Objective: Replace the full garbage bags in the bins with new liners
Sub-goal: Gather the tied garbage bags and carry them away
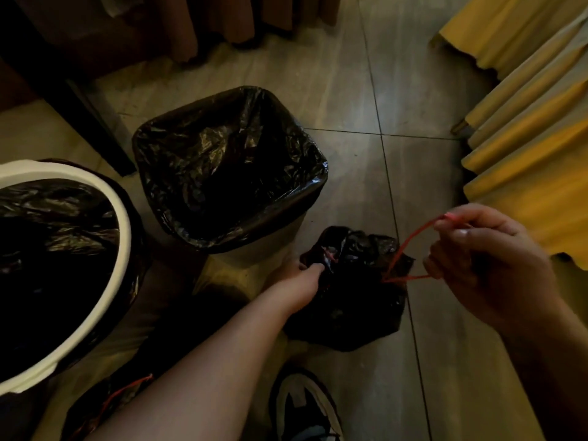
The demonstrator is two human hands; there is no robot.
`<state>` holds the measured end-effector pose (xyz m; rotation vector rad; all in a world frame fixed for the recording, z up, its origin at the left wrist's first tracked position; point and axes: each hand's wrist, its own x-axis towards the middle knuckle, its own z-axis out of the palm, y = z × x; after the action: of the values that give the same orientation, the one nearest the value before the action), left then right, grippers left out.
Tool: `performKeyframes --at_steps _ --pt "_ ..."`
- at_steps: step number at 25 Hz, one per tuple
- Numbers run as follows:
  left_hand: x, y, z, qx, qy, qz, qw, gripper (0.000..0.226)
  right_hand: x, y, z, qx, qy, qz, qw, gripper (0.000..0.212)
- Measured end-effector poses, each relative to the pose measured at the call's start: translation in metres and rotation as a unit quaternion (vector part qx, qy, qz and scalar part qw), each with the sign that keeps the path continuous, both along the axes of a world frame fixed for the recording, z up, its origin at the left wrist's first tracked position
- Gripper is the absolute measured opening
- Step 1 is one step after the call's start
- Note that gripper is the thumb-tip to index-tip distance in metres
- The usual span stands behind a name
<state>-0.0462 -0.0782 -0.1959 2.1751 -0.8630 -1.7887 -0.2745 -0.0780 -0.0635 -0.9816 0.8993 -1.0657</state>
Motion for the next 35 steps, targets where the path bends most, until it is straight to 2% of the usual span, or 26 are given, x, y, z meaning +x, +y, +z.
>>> performKeyframes --at_steps 3,5,6,8,10,11,12,13,14,15,16,17,18,19,20,21,24,25,26,28,29,31,32,33,35 --pt "0.0 -0.002 -0.002 -0.066 -0.072 -0.045 0.994 0.058 -0.004 -0.003 -0.001 -0.04 0.045 0.041 0.997 0.026" --pt "0.002 -0.008 -0.002 -0.07 -0.096 -0.091 0.989 0.05 -0.002 -0.006 0.001 -0.065 0.078 0.058 0.993 0.022" --pt "0.002 -0.009 -0.003 -0.062 -0.105 -0.107 0.987 0.043 0.001 -0.008 0.005 -0.071 0.09 0.046 0.992 0.013" --pt "0.001 -0.011 -0.005 -0.055 -0.11 -0.102 0.987 0.031 -0.001 -0.013 0.005 -0.071 0.161 -0.008 0.984 0.021" --pt "0.002 -0.008 -0.008 -0.076 -0.096 -0.04 0.992 0.011 -0.004 -0.016 -0.003 -0.123 0.303 -0.082 0.941 0.003" --pt "0.004 -0.006 -0.008 -0.096 -0.1 -0.003 0.99 0.006 -0.008 -0.014 -0.011 -0.157 0.375 -0.113 0.907 0.02" --pt "0.008 -0.003 -0.008 -0.11 -0.101 0.042 0.988 0.012 -0.009 -0.012 -0.017 -0.169 0.404 -0.146 0.887 0.029" --pt "0.013 0.001 -0.01 -0.119 -0.079 0.118 0.983 0.016 -0.011 -0.011 -0.021 -0.156 0.387 -0.182 0.89 0.031" --pt "0.02 0.007 -0.012 -0.118 -0.004 0.233 0.965 0.017 -0.012 -0.01 -0.023 -0.115 0.365 -0.23 0.895 0.028" --pt "0.028 0.014 -0.011 -0.106 0.107 0.356 0.922 0.017 -0.012 -0.01 -0.028 -0.065 0.321 -0.272 0.905 0.026" --pt "0.035 0.022 -0.007 -0.077 0.246 0.461 0.849 0.016 -0.014 -0.012 -0.033 0.005 0.264 -0.302 0.916 0.027" --pt "0.044 0.032 -0.002 -0.056 0.362 0.536 0.761 0.015 -0.016 -0.017 -0.039 0.064 0.201 -0.318 0.924 0.03" --pt "0.053 0.04 0.001 -0.054 0.434 0.585 0.683 0.013 -0.018 -0.021 -0.044 0.111 0.148 -0.324 0.928 0.033" --pt "0.062 0.049 0.003 -0.061 0.464 0.607 0.643 0.012 -0.02 -0.027 -0.05 0.142 0.108 -0.332 0.926 0.035" --pt "0.069 0.056 0.004 -0.069 0.471 0.606 0.638 0.012 -0.022 -0.03 -0.054 0.16 0.085 -0.334 0.925 0.033" --pt "0.075 0.062 0.006 -0.071 0.468 0.582 0.661 0.011 -0.024 -0.033 -0.059 0.169 0.079 -0.333 0.924 0.03" --pt "0.08 0.071 0.009 -0.067 0.378 0.405 0.83 0.032 -0.033 -0.031 -0.079 0.167 0.14 -0.348 0.912 0.023" --pt "0.078 0.072 0.011 -0.065 0.342 0.351 0.869 0.037 -0.035 -0.028 -0.085 0.171 0.176 -0.366 0.898 0.021" --pt "0.074 0.072 0.015 -0.063 0.313 0.317 0.893 0.034 -0.037 -0.023 -0.089 0.188 0.206 -0.384 0.88 0.019" --pt "0.073 0.071 0.034 -0.063 0.252 0.26 0.93 0.019 -0.031 -0.008 -0.09 0.239 0.218 -0.403 0.856 0.016" --pt "0.074 0.072 0.049 -0.061 0.211 0.21 0.953 0.018 -0.027 -0.001 -0.082 0.257 0.226 -0.395 0.853 0.015" --pt "0.077 0.075 0.079 -0.045 0.147 0.085 0.984 0.035 -0.017 0.011 -0.055 0.276 0.282 -0.35 0.849 0.011" --pt "0.079 0.077 0.096 -0.03 0.128 0.063 0.989 0.043 -0.012 0.014 -0.034 0.285 0.312 -0.313 0.85 0.01" --pt "0.078 0.079 0.114 -0.018 0.128 0.069 0.989 0.047 -0.008 0.019 -0.013 0.291 0.336 -0.274 0.853 0.012" --pt "0.071 0.083 0.151 -0.01 0.199 0.18 0.963 0.041 0.0 0.03 0.03 0.273 0.341 -0.199 0.877 0.019"
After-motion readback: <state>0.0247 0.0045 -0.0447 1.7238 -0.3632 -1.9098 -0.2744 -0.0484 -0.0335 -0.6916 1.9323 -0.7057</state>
